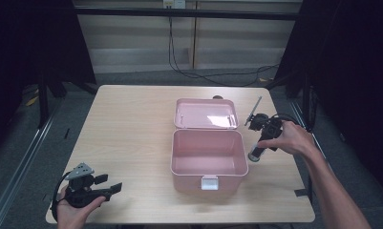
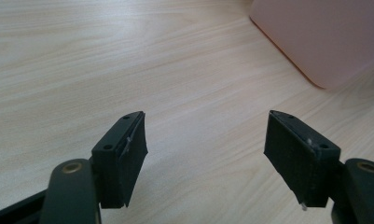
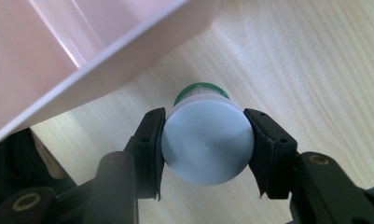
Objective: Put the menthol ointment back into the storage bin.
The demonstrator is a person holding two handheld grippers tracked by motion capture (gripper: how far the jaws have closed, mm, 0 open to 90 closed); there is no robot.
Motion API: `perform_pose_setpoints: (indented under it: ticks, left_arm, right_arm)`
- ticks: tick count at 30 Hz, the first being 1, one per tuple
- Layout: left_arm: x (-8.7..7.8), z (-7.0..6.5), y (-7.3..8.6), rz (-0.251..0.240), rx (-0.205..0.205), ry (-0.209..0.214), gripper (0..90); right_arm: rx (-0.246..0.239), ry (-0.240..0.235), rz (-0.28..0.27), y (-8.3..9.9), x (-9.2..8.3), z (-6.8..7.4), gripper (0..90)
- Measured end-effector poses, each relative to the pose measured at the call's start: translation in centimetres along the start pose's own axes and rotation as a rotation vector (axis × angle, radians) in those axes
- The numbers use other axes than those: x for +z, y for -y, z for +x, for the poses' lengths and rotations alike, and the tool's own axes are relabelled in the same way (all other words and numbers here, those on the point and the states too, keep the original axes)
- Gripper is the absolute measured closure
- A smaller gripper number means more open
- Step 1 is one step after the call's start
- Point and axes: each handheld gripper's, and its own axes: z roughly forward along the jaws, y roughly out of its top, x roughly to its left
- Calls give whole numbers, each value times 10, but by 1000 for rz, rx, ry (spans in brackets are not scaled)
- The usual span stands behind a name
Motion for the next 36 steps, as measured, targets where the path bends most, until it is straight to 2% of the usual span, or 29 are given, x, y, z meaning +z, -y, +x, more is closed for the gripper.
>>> perform_pose_setpoints:
  ticks: [3,7,10,12,17,18,25,36]
  left_arm:
    - [0,0,0,1,2,-1,295]
    - [0,0,0,-3,0,-4,293]
    - [0,0,0,-3,2,-4,293]
    - [0,0,0,0,4,-4,293]
    - [0,-1,0,-1,5,-5,293]
    - [0,-1,0,0,5,-6,294]
    - [0,-1,0,-1,6,-6,294]
    - [0,0,0,1,6,-6,294]
  right_arm:
    - [-7,-2,3,-1,-5,2,512]
    - [-41,23,37,-6,-16,6,512]
    - [-39,23,36,-7,-19,9,512]
    - [-62,30,46,-9,-27,12,513]
    - [-68,38,50,-13,-37,17,512]
    - [-83,39,43,-16,-43,20,512]
    - [-118,45,33,-27,-59,33,512]
    - [-156,37,13,-51,-63,49,513]
